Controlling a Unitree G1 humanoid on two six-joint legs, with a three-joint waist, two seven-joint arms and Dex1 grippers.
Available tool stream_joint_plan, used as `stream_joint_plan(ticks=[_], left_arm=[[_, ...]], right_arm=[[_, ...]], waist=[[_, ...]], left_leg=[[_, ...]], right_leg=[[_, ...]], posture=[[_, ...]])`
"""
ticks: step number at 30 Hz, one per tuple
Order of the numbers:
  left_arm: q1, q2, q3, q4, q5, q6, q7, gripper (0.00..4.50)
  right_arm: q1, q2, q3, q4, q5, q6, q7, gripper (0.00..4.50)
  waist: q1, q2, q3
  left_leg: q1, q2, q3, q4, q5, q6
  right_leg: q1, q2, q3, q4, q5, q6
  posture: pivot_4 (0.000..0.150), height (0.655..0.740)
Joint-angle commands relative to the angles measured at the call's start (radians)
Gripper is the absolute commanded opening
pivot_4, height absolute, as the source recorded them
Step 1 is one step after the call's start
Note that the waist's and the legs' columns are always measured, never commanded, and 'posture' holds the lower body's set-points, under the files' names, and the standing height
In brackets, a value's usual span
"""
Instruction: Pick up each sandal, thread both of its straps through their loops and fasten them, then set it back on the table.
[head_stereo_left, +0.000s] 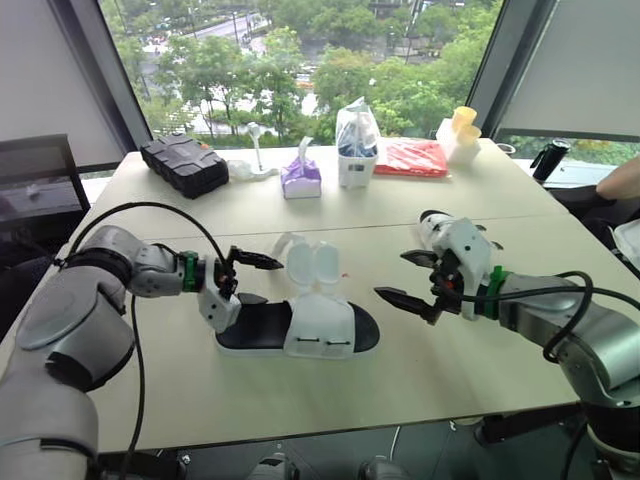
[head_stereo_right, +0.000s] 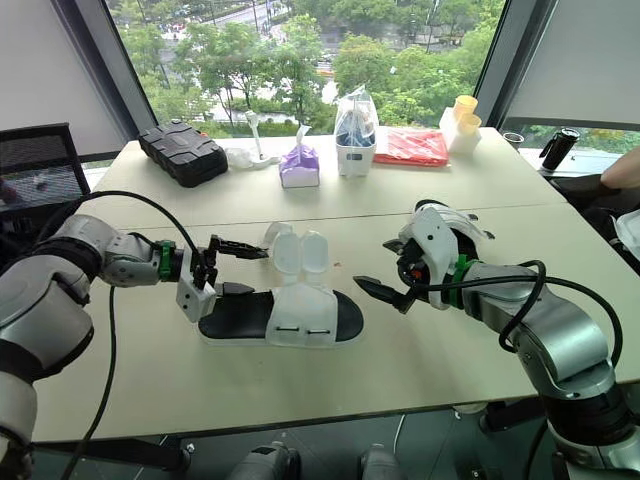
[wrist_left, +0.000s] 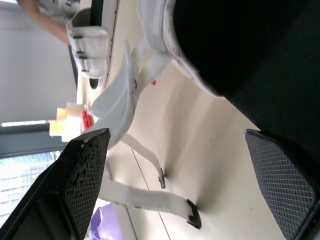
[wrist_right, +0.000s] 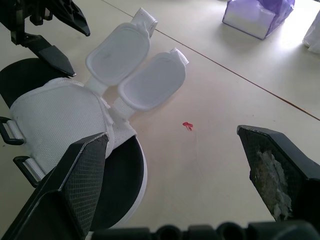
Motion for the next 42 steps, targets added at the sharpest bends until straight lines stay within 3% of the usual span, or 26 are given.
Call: stream_joint_plan(ticks=[1,4,8,12,19,24,30,35,39,42], left_arm=[[0.045,-0.008,0.180,0.138,-0.207,-0.014,-0.260,4.45],[0.098,-0.048,0.396,0.183,-0.430,0.076,-0.547,4.45],[0.202,-0.134,0.717,0.039,-0.829,0.430,-0.954,4.45],[0.314,-0.165,0.840,-0.236,-1.008,0.724,-1.088,4.45],[0.421,-0.273,0.994,-0.622,-1.162,1.287,-0.913,4.45],[0.385,-0.387,1.104,-0.670,-1.234,1.519,-0.710,4.45],[0.295,-0.472,1.169,-0.567,-1.218,1.496,-0.520,4.45],[0.282,-0.536,1.206,-0.546,-1.237,1.448,-0.470,4.45],[0.318,-0.575,1.217,-0.605,-1.247,1.449,-0.444,4.45],[0.351,-0.580,1.219,-0.651,-1.248,1.453,-0.438,4.45]], right_arm=[[-0.024,-0.006,-0.004,0.004,-0.008,-0.024,0.010,4.50],[-0.024,-0.007,0.003,0.009,-0.012,-0.029,0.016,4.50],[-0.013,-0.017,0.003,0.016,-0.019,-0.036,0.034,4.50],[-0.008,-0.025,0.001,0.026,-0.027,-0.043,0.052,4.50],[-0.004,-0.050,0.006,0.068,-0.043,-0.077,0.099,4.50],[0.011,-0.072,-0.006,0.094,-0.031,-0.111,0.163,4.50],[0.036,-0.035,-0.053,0.116,0.057,-0.109,0.226,4.50],[0.060,-0.019,-0.058,0.164,0.102,-0.119,0.279,4.50],[0.013,0.087,-0.124,0.278,0.298,0.091,0.239,4.50],[0.033,0.091,-0.092,0.280,0.288,0.089,0.251,4.50]], waist=[[-0.001,0.000,0.000],[-0.003,0.000,0.000],[0.001,0.000,0.000],[-0.008,0.000,0.000],[-0.021,0.000,0.000],[-0.021,0.000,0.000],[-0.018,0.000,0.000],[-0.011,0.000,0.000],[-0.006,0.000,-0.001],[-0.001,0.000,-0.001]], left_leg=[[0.000,0.000,0.000,0.000,0.000,0.000],[0.000,0.000,0.000,0.000,0.000,0.000],[0.000,0.000,-0.001,0.001,0.000,0.000],[0.000,0.000,-0.001,0.002,0.000,0.000],[0.000,0.000,-0.002,0.001,0.000,0.000],[0.000,0.000,-0.002,0.001,0.000,0.000],[0.000,0.000,-0.002,0.001,0.000,0.000],[0.000,0.000,-0.002,0.001,0.000,0.000],[0.000,0.000,-0.002,0.001,0.000,0.000],[0.000,0.000,-0.002,0.001,0.000,0.000]], right_leg=[[0.000,0.000,0.000,0.000,0.000,0.000],[-0.001,0.000,0.000,0.000,0.000,0.000],[0.000,0.000,0.000,0.001,0.000,0.000],[0.000,0.000,0.000,0.001,0.000,0.000],[0.000,0.000,0.000,0.002,0.000,0.000],[0.000,0.000,0.000,0.002,0.000,0.000],[0.000,0.000,0.000,0.002,0.000,0.000],[0.000,0.000,0.001,0.001,0.000,-0.001],[0.000,0.000,0.001,0.001,0.001,-0.002],[-0.001,0.000,0.001,0.001,0.001,-0.002]], posture=[[0.150,0.7400],[0.150,0.7400],[0.150,0.7400],[0.150,0.7400],[0.150,0.7400],[0.150,0.7400],[0.150,0.7400],[0.150,0.7400],[0.150,0.7400],[0.150,0.7400]])
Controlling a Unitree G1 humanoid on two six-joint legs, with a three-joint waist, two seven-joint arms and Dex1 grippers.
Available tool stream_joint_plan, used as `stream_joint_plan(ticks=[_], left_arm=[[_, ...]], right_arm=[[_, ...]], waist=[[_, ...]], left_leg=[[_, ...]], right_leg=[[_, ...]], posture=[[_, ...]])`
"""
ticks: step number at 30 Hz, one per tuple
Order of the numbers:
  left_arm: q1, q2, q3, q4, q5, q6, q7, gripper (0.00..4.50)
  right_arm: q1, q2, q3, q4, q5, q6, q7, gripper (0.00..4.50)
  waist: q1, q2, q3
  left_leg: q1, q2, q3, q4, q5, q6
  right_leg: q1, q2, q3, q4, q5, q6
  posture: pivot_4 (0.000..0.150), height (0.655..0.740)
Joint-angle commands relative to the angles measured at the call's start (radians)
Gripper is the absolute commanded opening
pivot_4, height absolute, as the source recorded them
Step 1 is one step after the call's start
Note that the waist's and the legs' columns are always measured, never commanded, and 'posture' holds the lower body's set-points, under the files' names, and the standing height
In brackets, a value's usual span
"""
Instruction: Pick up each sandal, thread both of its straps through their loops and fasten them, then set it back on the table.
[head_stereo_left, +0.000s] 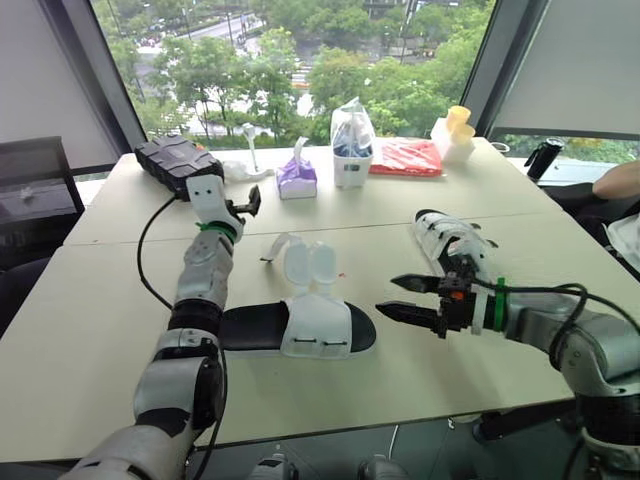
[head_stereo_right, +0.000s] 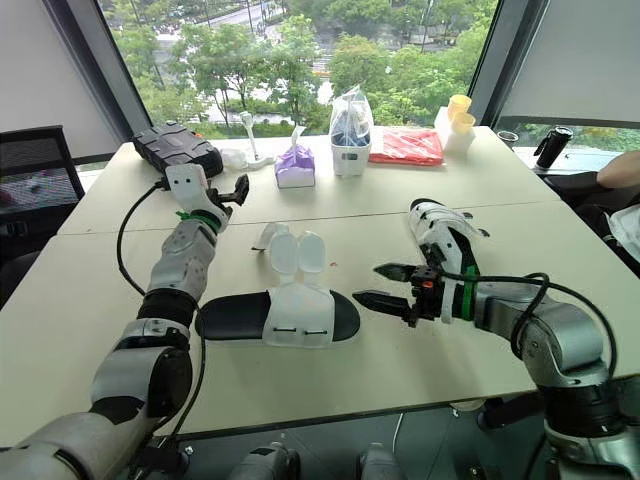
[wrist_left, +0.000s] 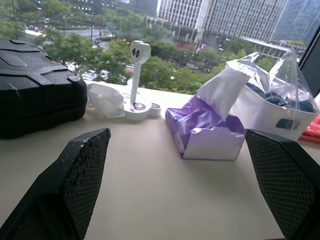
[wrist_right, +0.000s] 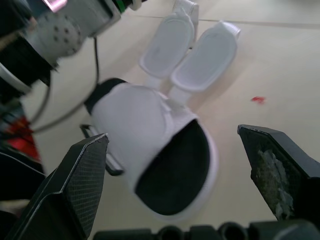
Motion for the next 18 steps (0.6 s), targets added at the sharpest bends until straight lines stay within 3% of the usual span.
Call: stream_joint_plan(ticks=[1,8,12,18], left_arm=[[0.029,0.007,0.024,-0.091,-0.019,0.001,0.015,4.45],[0.134,0.022,0.003,-0.251,-0.009,0.065,0.013,4.45],[0.182,0.036,-0.012,-0.348,-0.019,0.114,-0.017,4.50],[0.197,0.052,-0.008,-0.398,-0.018,0.152,-0.024,4.50]], right_arm=[[0.004,0.010,0.001,-0.010,0.010,-0.025,0.013,4.50],[0.019,0.036,0.053,0.030,-0.119,-0.198,0.000,4.50],[0.083,-0.040,0.202,0.026,-0.368,-0.503,0.086,3.21],[0.087,-0.053,0.253,0.106,-0.470,-0.694,0.173,0.13]], waist=[[0.002,0.000,0.000],[0.003,0.000,0.000],[0.005,0.000,0.000],[0.003,0.000,0.000]], left_leg=[[0.000,0.000,0.000,0.000,0.000,0.000],[0.000,0.000,0.000,0.000,0.000,0.000],[0.000,0.000,0.000,0.000,0.000,0.000],[0.001,0.000,0.000,0.000,0.000,-0.001]], right_leg=[[0.000,0.000,0.000,0.000,0.000,0.000],[0.000,0.000,0.000,0.000,0.000,0.000],[0.000,0.000,0.000,0.000,0.000,0.000],[0.002,0.001,0.000,0.000,0.000,0.000]], posture=[[0.150,0.7400],[0.150,0.7400],[0.150,0.7400],[0.150,0.7400]])
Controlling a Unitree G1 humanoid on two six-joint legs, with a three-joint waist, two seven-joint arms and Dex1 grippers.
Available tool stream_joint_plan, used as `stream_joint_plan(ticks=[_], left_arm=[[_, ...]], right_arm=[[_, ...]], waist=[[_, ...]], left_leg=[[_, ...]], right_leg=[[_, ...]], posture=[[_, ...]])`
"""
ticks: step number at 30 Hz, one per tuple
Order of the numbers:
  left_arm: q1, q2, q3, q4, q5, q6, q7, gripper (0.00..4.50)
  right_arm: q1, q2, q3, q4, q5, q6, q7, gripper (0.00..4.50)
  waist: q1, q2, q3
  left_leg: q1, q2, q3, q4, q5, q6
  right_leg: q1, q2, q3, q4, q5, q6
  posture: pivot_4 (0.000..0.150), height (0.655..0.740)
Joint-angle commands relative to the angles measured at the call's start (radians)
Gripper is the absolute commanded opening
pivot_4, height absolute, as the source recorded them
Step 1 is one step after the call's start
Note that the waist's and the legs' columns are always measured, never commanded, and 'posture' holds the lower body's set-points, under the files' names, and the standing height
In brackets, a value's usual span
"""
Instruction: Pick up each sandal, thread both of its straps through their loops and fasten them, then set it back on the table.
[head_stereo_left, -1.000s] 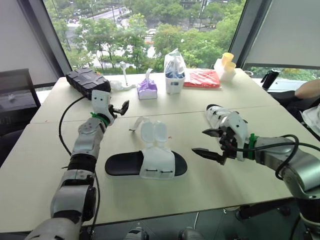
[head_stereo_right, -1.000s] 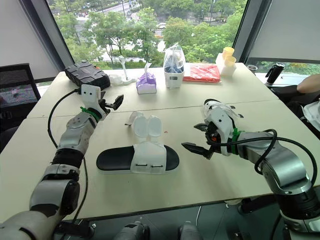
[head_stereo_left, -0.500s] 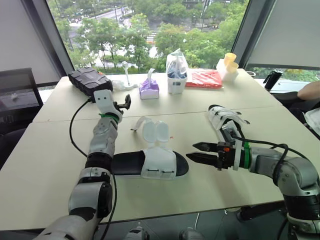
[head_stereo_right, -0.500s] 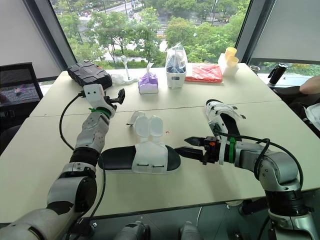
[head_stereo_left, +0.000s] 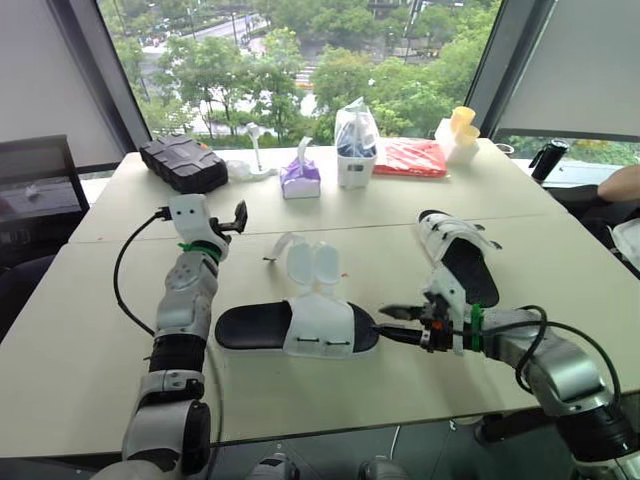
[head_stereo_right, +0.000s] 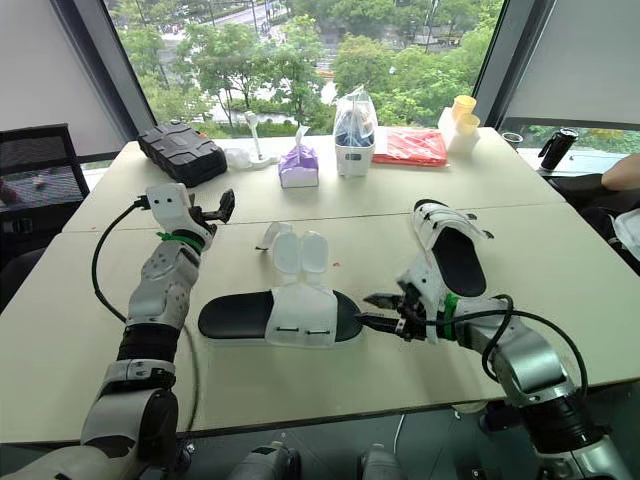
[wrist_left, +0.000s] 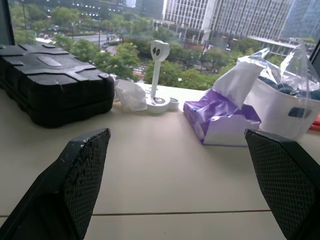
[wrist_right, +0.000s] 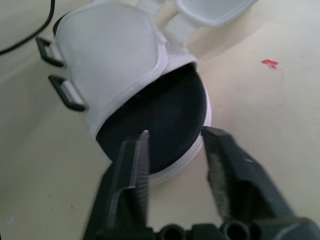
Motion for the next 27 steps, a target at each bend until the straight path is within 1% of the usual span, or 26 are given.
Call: stream_joint_plan(ticks=[1,12,18,24,27], left_arm=[[0.004,0.017,0.002,-0.064,-0.003,0.016,-0.003,4.50],[0.015,0.019,0.004,-0.095,-0.001,0.041,0.003,4.50],[0.015,0.026,0.001,-0.104,0.002,0.041,0.001,4.50],[0.024,0.039,0.012,-0.123,0.002,0.049,0.008,4.50],[0.033,0.041,0.015,-0.140,0.001,0.055,0.012,4.50]], right_arm=[[-0.014,-0.010,0.019,0.028,-0.068,-0.137,0.049,0.05],[-0.070,0.043,0.072,0.144,-0.135,-0.273,0.120,0.05],[-0.142,0.114,0.129,0.332,-0.220,-0.415,0.142,0.05],[-0.205,0.209,0.164,0.442,-0.258,-0.510,0.154,0.05],[-0.227,0.241,0.177,0.467,-0.269,-0.526,0.162,0.05]], waist=[[0.000,0.000,0.000],[0.002,0.000,0.000],[-0.003,0.000,0.000],[-0.007,0.000,0.000],[-0.008,0.000,0.000]], left_leg=[[0.000,0.000,0.000,0.000,0.000,0.000],[0.000,0.000,-0.001,-0.001,0.000,-0.001],[0.000,0.000,-0.001,-0.001,0.000,-0.001],[0.001,0.001,-0.001,-0.001,0.001,-0.001],[0.001,0.001,-0.001,-0.001,0.001,-0.001]], right_leg=[[0.000,0.000,0.000,0.000,0.000,0.000],[0.000,0.000,0.000,0.000,0.000,0.000],[0.000,0.001,0.000,-0.001,0.001,-0.001],[0.000,0.002,0.000,-0.001,0.001,-0.001],[0.000,0.002,0.000,-0.001,0.001,-0.001]], posture=[[0.150,0.7400],[0.150,0.7400],[0.150,0.7400],[0.150,0.7400],[0.150,0.7400]])
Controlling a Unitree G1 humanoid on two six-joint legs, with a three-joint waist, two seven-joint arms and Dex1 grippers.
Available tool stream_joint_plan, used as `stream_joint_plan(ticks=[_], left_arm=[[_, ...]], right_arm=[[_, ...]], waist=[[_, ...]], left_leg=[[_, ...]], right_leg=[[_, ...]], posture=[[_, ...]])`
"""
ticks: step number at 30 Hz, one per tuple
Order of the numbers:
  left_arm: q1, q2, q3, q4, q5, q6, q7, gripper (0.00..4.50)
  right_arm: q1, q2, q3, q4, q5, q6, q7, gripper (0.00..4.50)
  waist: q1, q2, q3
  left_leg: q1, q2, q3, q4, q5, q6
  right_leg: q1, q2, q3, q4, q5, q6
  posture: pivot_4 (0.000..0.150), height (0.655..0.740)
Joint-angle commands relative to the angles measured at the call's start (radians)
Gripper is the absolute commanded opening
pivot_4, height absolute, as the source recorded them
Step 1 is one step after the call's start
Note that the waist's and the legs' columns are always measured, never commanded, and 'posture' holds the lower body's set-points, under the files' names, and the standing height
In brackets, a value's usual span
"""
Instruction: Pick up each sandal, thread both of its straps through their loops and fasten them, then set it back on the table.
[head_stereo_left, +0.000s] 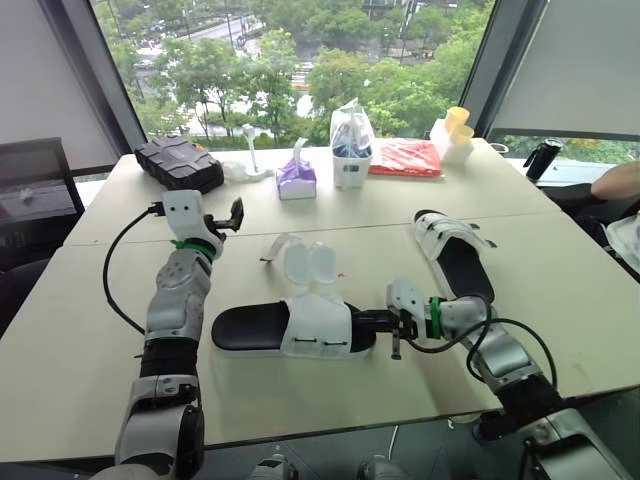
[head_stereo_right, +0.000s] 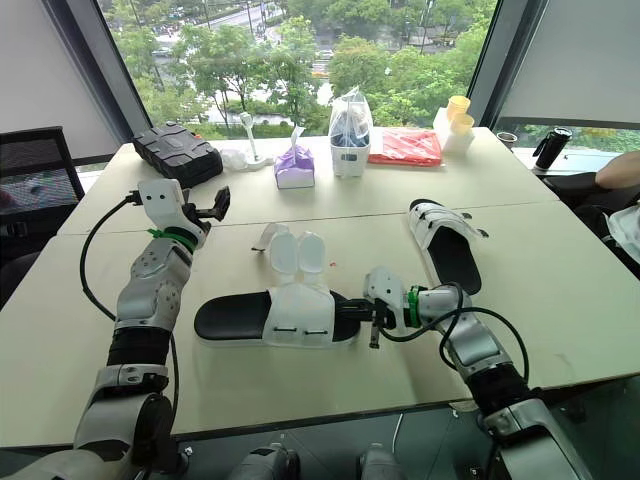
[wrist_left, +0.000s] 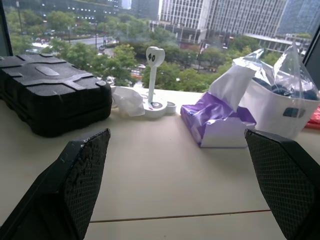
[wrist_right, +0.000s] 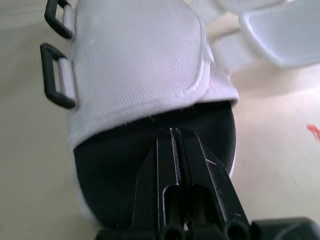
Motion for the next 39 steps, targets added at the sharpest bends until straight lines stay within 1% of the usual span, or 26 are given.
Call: stream_joint_plan(ticks=[1,5,13,17,23,27,29,32,34,36,39], left_arm=[[0.001,0.018,0.011,-0.059,0.000,-0.002,0.007,4.50],[0.005,0.021,0.016,-0.068,-0.001,0.001,0.014,4.50],[0.006,0.023,0.018,-0.069,-0.005,-0.004,0.023,4.50],[-0.002,0.024,0.019,-0.055,-0.005,-0.007,0.023,4.50],[0.000,0.017,0.010,-0.060,-0.006,-0.005,0.020,4.50],[0.069,0.040,-0.061,-0.133,-0.030,0.085,-0.112,4.50],[0.123,0.076,-0.101,-0.180,-0.052,0.149,-0.213,4.50],[0.200,0.155,-0.175,-0.241,-0.056,0.188,-0.377,4.50],[0.257,0.230,-0.212,-0.275,-0.065,0.186,-0.512,4.50],[0.274,0.265,-0.223,-0.276,-0.064,0.173,-0.565,4.50],[0.248,0.278,-0.225,-0.211,-0.031,0.131,-0.584,4.50]], right_arm=[[-0.014,0.029,0.035,0.021,-0.026,-0.017,0.019,0.05],[-0.008,0.044,0.065,0.000,-0.025,0.000,0.061,0.05],[0.012,0.069,0.090,-0.032,-0.029,0.014,0.081,0.05],[0.013,0.069,0.096,-0.077,-0.004,0.081,0.110,0.05],[-0.023,0.124,0.104,-0.026,-0.048,0.058,0.060,0.05],[-0.046,0.144,0.108,0.004,-0.067,0.048,0.047,0.05],[-0.055,0.145,0.106,0.027,-0.082,0.031,0.042,0.05],[-0.066,0.142,0.101,0.060,-0.093,0.008,0.038,0.05],[-0.073,0.137,0.094,0.077,-0.096,-0.003,0.036,0.05],[-0.077,0.133,0.092,0.086,-0.095,-0.011,0.035,0.05],[-0.081,0.126,0.088,0.093,-0.094,-0.017,0.037,0.05]], waist=[[0.000,0.000,0.000],[0.000,0.000,0.000],[-0.002,0.000,0.000],[-0.009,0.000,0.000],[-0.021,0.000,0.000],[-0.026,0.001,-0.001],[-0.028,0.001,-0.001],[-0.034,0.001,-0.001],[-0.039,0.001,-0.001],[-0.039,0.001,-0.001],[-0.034,0.001,-0.001]], left_leg=[[0.000,0.000,0.000,0.000,0.000,0.000],[0.000,0.000,0.000,-0.001,0.000,0.000],[0.000,0.000,0.000,-0.001,0.000,0.000],[0.000,0.000,0.000,-0.001,0.000,0.000],[0.000,0.001,0.000,-0.002,0.000,0.000],[0.001,0.002,0.000,-0.002,0.000,-0.001],[0.002,0.002,0.000,-0.003,0.000,-0.001],[0.003,0.003,0.000,-0.003,0.000,-0.001],[0.003,0.003,0.000,-0.003,0.001,-0.002],[0.004,0.003,0.000,-0.004,0.001,-0.002],[0.005,0.003,-0.001,-0.003,0.001,-0.002]], right_leg=[[0.000,0.000,0.000,0.000,0.000,0.000],[0.000,0.000,0.000,0.000,0.000,0.000],[0.000,0.000,0.000,0.000,0.000,0.000],[-0.001,0.000,0.000,0.000,0.000,0.000],[-0.001,0.000,0.000,0.000,0.000,0.000],[-0.001,0.002,0.000,0.000,0.001,-0.001],[0.000,0.002,0.001,0.001,0.001,-0.001],[0.000,0.003,0.002,0.001,0.001,-0.002],[0.000,0.004,0.002,0.001,0.001,-0.003],[0.000,0.004,0.002,0.001,0.001,-0.003],[0.002,0.003,0.002,0.001,0.001,-0.004]], posture=[[0.150,0.7400],[0.150,0.7400],[0.150,0.7400],[0.150,0.7400],[0.150,0.7400],[0.150,0.7400],[0.150,0.7400],[0.150,0.7400],[0.150,0.7400],[0.150,0.7400],[0.150,0.7400]])
